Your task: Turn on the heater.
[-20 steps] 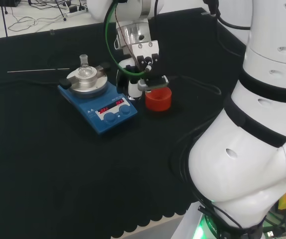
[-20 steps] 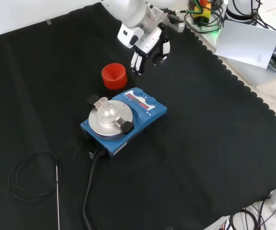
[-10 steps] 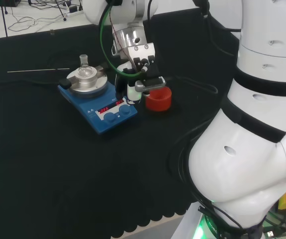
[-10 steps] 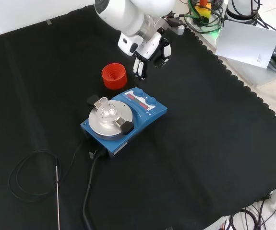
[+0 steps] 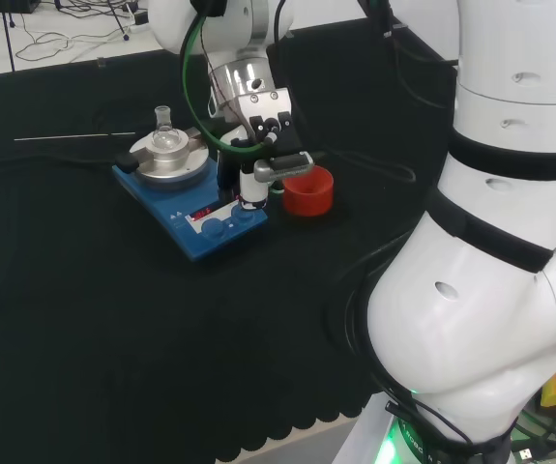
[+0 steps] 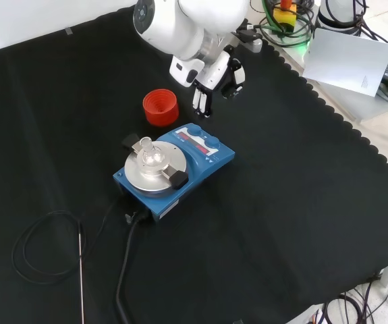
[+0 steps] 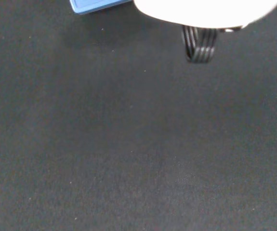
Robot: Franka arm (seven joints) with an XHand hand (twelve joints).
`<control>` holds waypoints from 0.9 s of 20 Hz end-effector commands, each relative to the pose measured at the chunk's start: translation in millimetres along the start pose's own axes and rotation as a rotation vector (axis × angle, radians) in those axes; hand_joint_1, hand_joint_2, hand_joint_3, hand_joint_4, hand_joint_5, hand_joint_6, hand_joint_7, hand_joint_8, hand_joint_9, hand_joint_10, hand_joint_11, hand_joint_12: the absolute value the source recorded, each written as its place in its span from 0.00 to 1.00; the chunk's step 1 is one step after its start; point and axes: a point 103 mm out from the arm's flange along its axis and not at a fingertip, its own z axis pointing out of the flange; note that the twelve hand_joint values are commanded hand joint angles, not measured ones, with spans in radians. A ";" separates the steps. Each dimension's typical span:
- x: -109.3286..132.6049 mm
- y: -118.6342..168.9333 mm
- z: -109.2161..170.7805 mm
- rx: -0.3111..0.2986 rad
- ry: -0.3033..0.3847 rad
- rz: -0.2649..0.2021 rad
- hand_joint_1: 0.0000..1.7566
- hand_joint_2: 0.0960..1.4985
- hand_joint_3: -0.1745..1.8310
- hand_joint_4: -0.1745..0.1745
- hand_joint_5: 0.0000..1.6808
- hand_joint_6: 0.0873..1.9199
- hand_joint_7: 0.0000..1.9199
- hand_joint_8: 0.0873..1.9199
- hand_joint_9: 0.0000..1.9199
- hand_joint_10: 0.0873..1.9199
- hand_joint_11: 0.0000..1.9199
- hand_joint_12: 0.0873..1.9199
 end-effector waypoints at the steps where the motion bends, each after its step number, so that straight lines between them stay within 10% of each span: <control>1: 4.8 1.6 4.6 0.015 0.005 -0.009 0.82 0.35 0.64 0.37 0.16 0.06 0.86 0.86 0.91 0.84 0.74 0.69; 18: 19.3 13.1 9.5 0.036 -0.020 -0.023 0.82 0.35 0.64 0.38 0.17 0.03 0.86 0.86 0.91 0.84 0.74 0.69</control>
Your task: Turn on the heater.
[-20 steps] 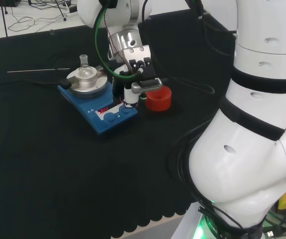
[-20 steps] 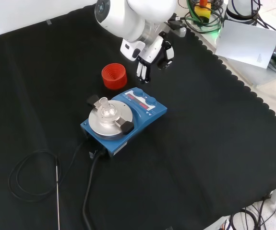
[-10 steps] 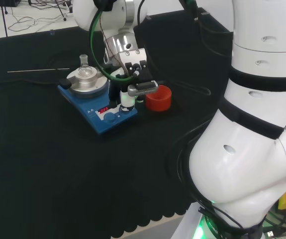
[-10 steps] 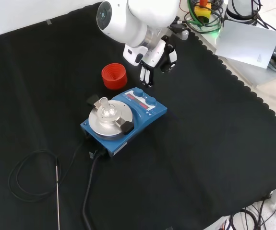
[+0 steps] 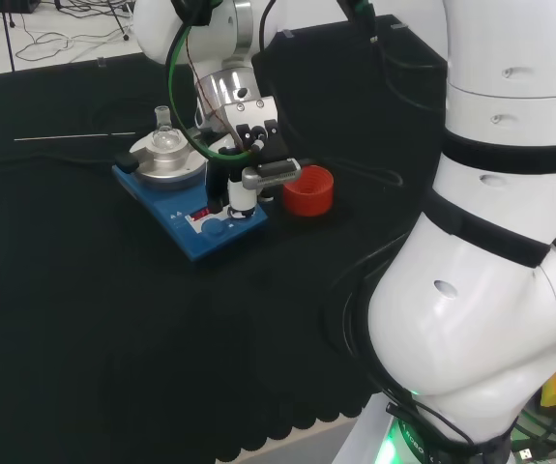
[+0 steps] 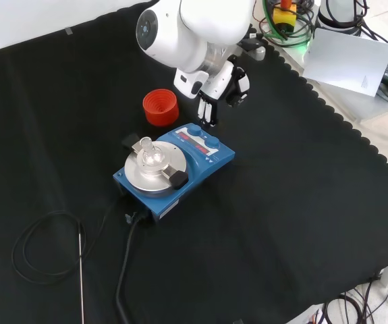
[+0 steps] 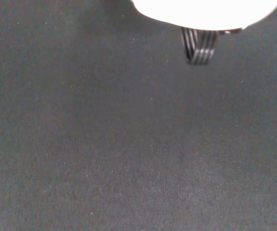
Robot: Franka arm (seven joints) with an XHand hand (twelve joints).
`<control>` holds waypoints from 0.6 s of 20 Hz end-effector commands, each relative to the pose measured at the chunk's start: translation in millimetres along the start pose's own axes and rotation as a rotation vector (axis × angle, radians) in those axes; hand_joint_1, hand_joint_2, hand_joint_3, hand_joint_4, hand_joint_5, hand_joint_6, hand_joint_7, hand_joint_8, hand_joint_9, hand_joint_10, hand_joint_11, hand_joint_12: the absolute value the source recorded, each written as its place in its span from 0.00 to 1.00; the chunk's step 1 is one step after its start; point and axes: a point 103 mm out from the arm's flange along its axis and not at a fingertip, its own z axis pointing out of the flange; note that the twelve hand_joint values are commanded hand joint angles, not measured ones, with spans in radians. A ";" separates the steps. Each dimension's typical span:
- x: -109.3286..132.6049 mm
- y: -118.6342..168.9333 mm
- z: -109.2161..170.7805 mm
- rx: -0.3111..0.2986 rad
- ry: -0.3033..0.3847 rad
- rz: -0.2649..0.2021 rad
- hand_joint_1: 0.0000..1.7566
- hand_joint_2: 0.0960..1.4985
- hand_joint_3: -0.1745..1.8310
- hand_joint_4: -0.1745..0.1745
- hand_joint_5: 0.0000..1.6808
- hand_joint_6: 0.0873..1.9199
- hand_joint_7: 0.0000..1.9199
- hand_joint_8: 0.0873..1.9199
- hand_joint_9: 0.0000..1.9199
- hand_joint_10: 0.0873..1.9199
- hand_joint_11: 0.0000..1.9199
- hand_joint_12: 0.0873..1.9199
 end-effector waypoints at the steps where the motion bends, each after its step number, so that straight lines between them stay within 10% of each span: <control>1: 2.4 3.8 2.6 0.003 -0.007 0.001 0.82 0.35 0.64 0.38 0.17 0.03 0.86 0.86 0.91 0.84 0.74 0.69; 12: -2.8 14.2 6.8 -0.029 -0.020 0.025 0.80 0.35 0.65 0.39 0.13 0.00 0.85 0.85 0.91 0.82 0.74 0.68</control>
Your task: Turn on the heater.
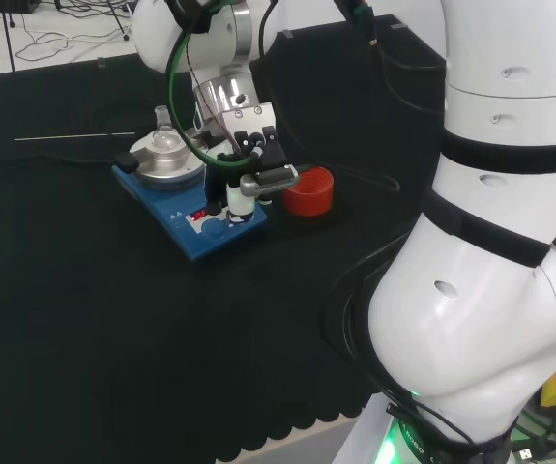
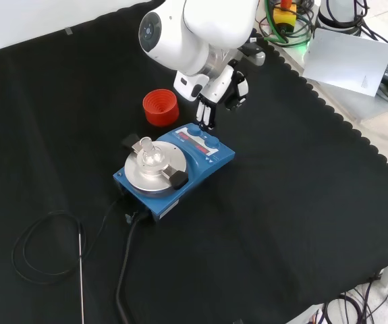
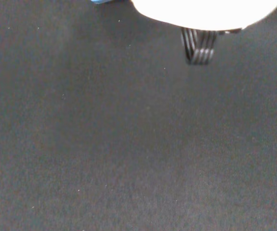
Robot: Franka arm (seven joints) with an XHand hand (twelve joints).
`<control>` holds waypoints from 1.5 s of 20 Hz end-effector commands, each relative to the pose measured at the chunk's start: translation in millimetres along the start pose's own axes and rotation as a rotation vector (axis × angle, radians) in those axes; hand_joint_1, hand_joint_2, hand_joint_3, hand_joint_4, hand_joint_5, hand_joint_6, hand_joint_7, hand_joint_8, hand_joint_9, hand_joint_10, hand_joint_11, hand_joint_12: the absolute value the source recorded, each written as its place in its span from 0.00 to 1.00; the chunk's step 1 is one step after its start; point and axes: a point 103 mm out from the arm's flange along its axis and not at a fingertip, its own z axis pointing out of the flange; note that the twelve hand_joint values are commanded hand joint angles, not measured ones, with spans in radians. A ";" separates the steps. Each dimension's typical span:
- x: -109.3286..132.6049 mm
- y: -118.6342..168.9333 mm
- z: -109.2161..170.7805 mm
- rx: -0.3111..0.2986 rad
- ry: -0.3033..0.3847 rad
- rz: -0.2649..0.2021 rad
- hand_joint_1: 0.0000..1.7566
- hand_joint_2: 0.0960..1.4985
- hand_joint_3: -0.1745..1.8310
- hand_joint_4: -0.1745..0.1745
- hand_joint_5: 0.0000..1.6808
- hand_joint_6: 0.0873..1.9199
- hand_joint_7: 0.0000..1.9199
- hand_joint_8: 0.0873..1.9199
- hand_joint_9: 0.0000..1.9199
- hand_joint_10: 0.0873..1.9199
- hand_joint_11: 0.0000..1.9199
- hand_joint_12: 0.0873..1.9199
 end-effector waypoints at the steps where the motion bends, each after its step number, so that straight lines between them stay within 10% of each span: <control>1: -1.4 6.1 2.8 0.005 -0.009 0.009 0.80 0.35 0.65 0.39 0.13 0.00 0.85 0.85 0.91 0.82 0.74 0.68; 30: 5.0 20.8 6.4 -0.007 -0.044 0.024 0.80 0.36 0.65 0.40 0.13 0.00 0.85 0.85 0.91 0.81 0.74 0.68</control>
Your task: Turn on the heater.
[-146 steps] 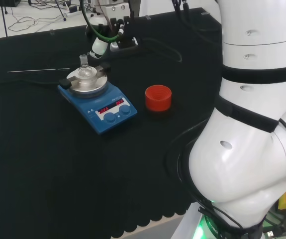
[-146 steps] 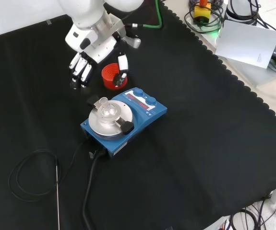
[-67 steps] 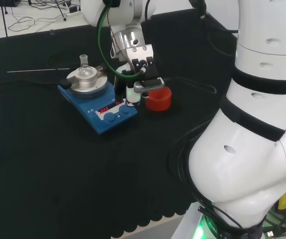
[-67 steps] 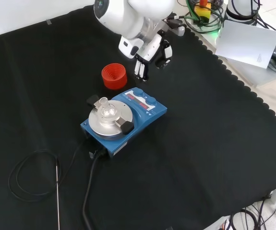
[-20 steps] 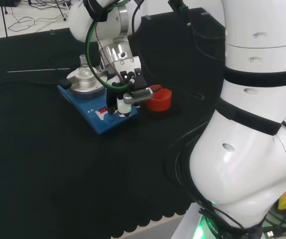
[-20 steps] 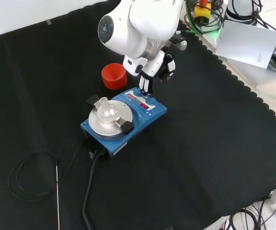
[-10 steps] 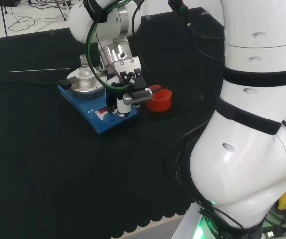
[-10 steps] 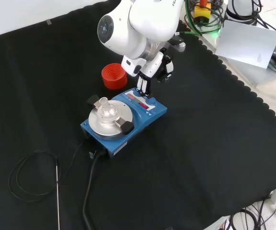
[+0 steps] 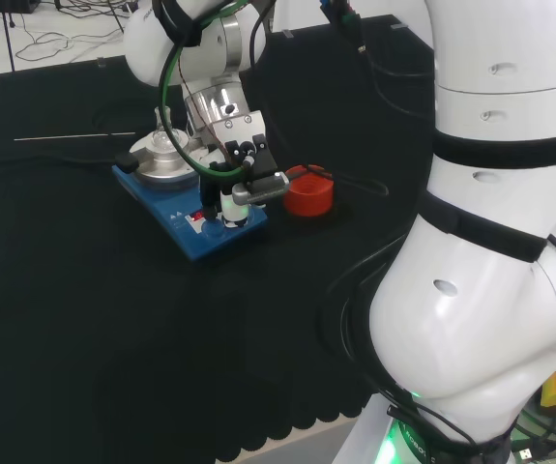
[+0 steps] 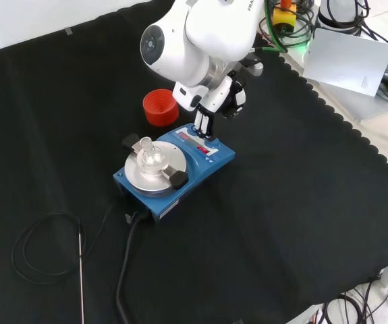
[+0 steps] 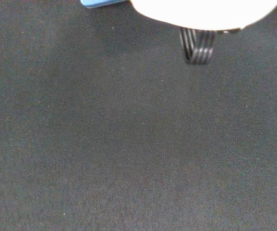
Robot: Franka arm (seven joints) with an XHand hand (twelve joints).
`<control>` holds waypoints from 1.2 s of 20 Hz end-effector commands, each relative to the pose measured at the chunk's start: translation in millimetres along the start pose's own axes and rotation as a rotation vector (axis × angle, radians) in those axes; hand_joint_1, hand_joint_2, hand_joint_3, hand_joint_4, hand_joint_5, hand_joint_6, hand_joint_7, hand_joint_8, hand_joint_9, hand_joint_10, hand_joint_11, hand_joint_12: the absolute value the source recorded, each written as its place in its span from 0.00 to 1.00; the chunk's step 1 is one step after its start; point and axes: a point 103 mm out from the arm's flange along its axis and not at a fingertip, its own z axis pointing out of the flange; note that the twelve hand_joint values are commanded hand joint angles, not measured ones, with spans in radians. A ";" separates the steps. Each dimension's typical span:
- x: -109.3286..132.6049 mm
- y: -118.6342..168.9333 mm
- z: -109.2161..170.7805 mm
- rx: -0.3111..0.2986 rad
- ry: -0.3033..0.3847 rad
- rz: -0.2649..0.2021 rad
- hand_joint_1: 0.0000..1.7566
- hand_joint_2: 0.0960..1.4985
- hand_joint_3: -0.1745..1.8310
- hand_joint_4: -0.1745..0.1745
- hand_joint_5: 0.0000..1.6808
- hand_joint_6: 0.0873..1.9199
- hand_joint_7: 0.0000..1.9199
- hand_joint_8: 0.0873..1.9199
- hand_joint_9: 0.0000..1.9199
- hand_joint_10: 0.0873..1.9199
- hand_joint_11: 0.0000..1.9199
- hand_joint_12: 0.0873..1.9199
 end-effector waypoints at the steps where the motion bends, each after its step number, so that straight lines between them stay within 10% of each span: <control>1: 0.0 0.9 1.4 0.007 -0.006 0.007 0.80 0.36 0.65 0.40 0.13 0.00 0.85 0.85 0.91 0.81 0.74 0.68; 24: -8.1 3.4 10.0 0.012 0.000 0.013 0.80 0.36 0.64 0.40 0.14 0.00 0.85 0.84 0.91 0.81 0.74 0.67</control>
